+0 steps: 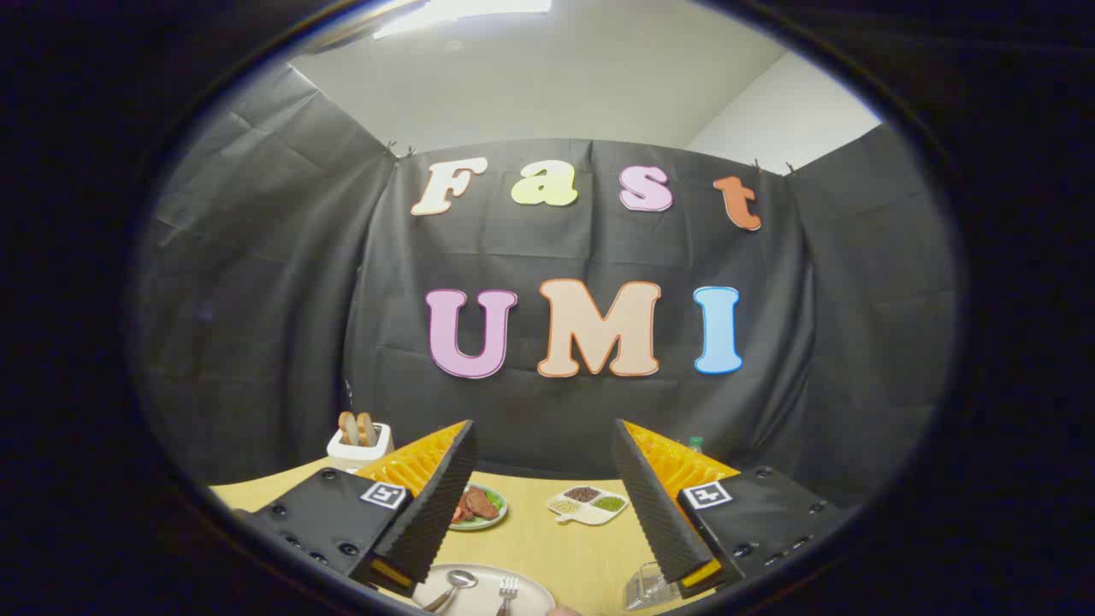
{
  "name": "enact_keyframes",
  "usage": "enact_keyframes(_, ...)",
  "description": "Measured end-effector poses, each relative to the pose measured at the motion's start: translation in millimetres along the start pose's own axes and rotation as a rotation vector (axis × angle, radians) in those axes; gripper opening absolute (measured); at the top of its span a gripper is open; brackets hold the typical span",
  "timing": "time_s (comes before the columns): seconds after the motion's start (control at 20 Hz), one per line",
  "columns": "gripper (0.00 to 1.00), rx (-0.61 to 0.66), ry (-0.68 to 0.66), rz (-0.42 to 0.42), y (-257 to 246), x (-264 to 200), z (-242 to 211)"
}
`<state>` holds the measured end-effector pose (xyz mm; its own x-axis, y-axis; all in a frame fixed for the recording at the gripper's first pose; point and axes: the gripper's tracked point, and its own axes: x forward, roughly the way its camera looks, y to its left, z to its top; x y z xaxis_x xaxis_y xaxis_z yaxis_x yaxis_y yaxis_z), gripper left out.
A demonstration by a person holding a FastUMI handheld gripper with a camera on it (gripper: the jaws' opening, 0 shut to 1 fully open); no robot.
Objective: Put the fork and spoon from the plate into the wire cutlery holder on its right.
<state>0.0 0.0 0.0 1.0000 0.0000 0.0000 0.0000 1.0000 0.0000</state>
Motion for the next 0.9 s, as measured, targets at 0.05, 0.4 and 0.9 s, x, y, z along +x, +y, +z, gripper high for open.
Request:
enact_keyframes(0.05,1.0,0.0,-0.001,0.001,0.6,0.6,0.0)
enact_keyframes(0.4,1.0,0.009,0.002,0.0,1.9,1.6,-1.4)
enact_keyframes(0.9,1.0,0.022,-0.003,-0.007,0.5,-3.8,0.5)
